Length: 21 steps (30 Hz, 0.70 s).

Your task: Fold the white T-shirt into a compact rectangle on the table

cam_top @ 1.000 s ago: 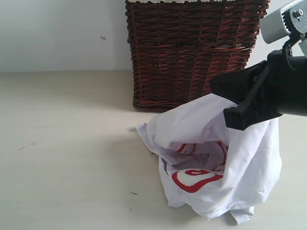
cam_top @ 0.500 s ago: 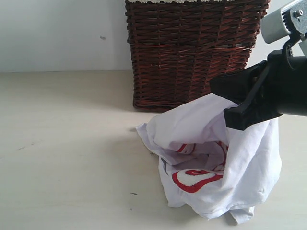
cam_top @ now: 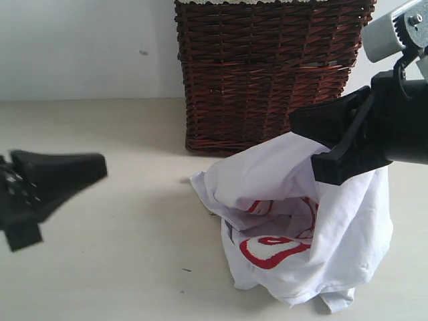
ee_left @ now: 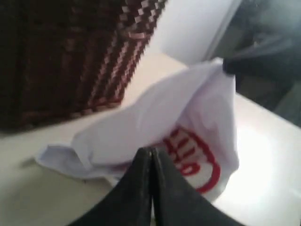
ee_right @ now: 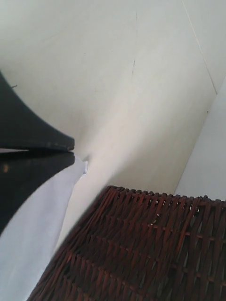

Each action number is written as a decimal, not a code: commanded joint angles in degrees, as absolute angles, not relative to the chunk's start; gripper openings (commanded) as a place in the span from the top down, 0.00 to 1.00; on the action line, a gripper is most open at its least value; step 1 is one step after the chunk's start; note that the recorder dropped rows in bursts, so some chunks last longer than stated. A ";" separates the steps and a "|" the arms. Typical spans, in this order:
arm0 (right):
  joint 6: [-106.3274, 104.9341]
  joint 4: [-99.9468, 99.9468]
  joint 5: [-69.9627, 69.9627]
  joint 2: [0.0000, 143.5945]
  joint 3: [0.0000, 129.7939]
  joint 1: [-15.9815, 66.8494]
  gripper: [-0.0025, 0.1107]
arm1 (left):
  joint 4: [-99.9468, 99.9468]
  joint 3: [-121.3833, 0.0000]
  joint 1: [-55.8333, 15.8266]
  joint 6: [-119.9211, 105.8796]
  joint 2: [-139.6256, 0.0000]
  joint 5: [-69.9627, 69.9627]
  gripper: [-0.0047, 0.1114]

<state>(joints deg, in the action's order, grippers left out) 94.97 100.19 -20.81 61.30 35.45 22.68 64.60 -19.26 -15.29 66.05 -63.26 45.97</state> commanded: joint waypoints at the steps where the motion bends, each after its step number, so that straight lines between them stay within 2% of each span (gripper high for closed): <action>1: 94.53 99.95 -20.93 60.91 35.15 22.67 0.98 | 61.84 -20.26 -20.95 51.51 -81.07 49.07 0.96; 4: 94.53 99.95 -20.93 60.91 35.15 22.67 0.98 | 61.43 -23.78 -25.82 48.71 -90.04 47.89 0.93; 6: 94.53 99.95 -20.93 60.91 35.15 22.67 0.98 | 61.18 -27.74 -29.00 48.41 -95.08 44.56 0.84; 11: 94.53 99.95 -20.93 60.91 35.15 22.67 0.98 | 62.04 -39.04 -35.22 60.66 -100.97 23.40 0.44; 13: 94.53 99.95 -20.93 60.91 35.15 22.67 0.98 | 64.90 -42.88 -37.32 65.17 -102.71 17.24 0.34; 15: 94.53 99.95 -20.93 60.91 35.15 22.67 0.98 | 68.09 -46.60 -38.96 67.10 -104.48 15.72 0.34; 21: 94.53 99.95 -20.93 60.91 35.15 22.67 0.98 | 78.54 -54.91 -42.30 67.00 -108.64 16.53 0.41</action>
<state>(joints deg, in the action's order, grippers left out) 94.88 100.19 -20.95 61.30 35.45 22.68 72.27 -51.88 -40.83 66.39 -107.17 16.72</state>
